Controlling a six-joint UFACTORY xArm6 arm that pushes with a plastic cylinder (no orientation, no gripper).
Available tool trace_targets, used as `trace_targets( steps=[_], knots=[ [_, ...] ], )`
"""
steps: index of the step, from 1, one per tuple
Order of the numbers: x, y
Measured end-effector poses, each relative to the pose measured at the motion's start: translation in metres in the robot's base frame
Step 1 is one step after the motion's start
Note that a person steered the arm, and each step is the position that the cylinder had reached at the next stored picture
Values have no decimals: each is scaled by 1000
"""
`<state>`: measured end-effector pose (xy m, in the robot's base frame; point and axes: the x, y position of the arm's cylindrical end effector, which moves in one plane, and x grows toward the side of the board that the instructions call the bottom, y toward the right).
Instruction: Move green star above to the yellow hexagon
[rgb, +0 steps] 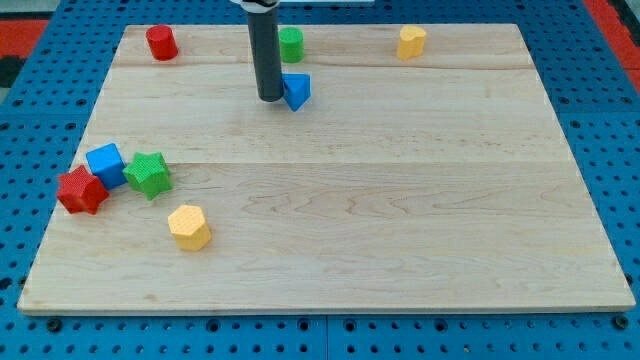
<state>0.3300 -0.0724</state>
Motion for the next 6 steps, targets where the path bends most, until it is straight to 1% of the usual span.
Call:
trace_targets(
  steps=[1,2,3,4,5,6],
  knots=[
    [26,-49],
    [7,-142],
    [56,-228],
    [68,-233],
    [98,-233],
    [159,-226]
  ],
)
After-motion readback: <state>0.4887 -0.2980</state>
